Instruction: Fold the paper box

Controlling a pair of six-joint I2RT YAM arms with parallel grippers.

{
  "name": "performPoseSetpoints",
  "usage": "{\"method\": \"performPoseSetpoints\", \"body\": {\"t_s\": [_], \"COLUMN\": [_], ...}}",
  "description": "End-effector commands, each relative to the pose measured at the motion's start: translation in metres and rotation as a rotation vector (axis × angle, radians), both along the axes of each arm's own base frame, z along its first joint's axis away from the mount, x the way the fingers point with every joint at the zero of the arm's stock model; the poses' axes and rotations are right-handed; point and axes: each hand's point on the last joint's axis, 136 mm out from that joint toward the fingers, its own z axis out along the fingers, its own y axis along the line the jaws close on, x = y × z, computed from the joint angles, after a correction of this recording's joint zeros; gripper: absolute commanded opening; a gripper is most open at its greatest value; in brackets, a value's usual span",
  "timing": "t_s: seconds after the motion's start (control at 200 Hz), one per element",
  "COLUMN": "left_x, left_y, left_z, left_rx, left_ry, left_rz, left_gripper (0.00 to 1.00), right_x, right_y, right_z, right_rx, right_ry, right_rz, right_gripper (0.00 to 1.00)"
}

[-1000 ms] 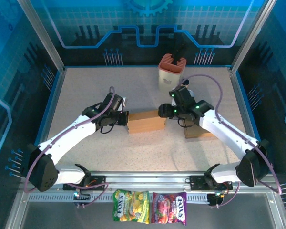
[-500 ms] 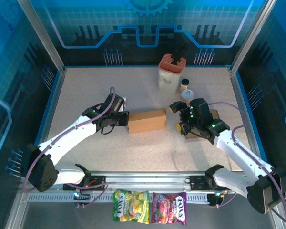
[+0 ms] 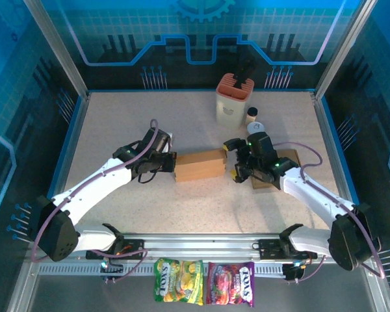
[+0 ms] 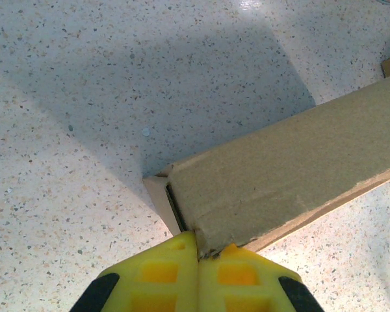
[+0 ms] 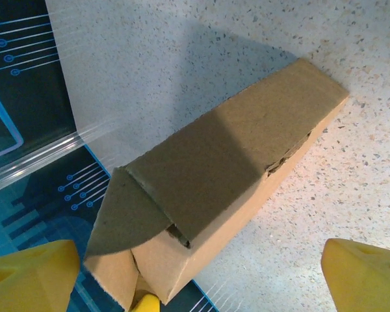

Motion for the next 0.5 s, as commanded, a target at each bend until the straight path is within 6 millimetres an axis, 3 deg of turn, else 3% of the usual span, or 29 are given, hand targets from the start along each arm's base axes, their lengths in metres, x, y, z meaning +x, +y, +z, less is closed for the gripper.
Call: {"method": "performPoseSetpoints", "body": {"t_s": [0.0,0.45,0.495], "left_x": [-0.02,-0.02,-0.019], "left_y": [0.007,0.004,0.004], "left_z": [-0.018,-0.017,-0.014], "left_rx": [0.055,0.037,0.031], "left_ry": [0.1,0.109,0.105], "left_rz": [-0.01,-0.001,0.004], "left_gripper": [0.0,0.0,0.04], "right_x": [0.006,-0.009,-0.01], "right_y": [0.013,0.003,0.002], "right_z": [0.017,-0.02,-0.024], "right_rx": [0.032,-0.021,-0.029], "right_ry": [-0.044,0.012,0.016], "right_rz": [0.031,0.033,0.033], "right_gripper": [0.93,0.74,0.73]}}
